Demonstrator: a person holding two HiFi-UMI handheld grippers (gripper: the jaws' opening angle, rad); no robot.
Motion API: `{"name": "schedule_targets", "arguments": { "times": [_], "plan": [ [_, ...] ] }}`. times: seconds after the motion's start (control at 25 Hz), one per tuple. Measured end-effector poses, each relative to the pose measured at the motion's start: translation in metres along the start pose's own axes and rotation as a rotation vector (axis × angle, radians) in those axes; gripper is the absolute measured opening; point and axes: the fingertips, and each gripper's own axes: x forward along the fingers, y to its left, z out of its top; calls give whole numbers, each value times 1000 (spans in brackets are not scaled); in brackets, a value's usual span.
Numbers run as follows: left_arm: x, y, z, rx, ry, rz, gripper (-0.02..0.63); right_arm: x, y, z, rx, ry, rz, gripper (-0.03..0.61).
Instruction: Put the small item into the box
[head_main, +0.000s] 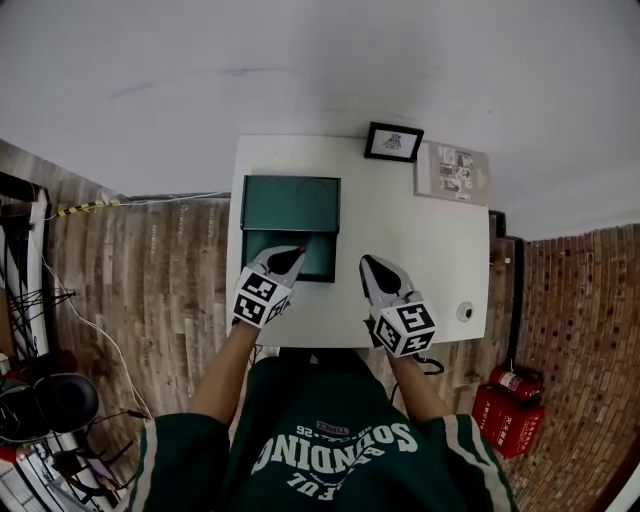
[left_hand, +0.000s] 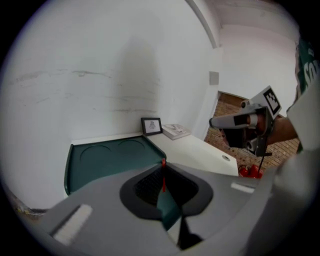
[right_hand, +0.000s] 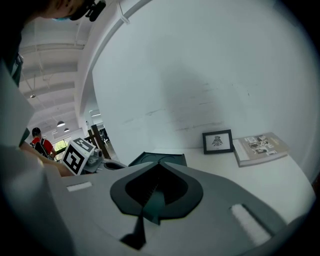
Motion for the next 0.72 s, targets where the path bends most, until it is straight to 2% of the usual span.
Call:
{"name": "schedule_targets", "arguments": {
  "times": [0.28,0.44,0.72],
  "plan": [
    [42,-8,-21,13,102,-60,64,-16,-16,-11,26,11,-49,2],
    [57,-5,-37,46,171,-61,64,-24,-25,-14,37,9,-75,2],
    [67,2,-57,36,258,-64,64,-32,-37,-12,52,3,-105,3]
  ]
}}
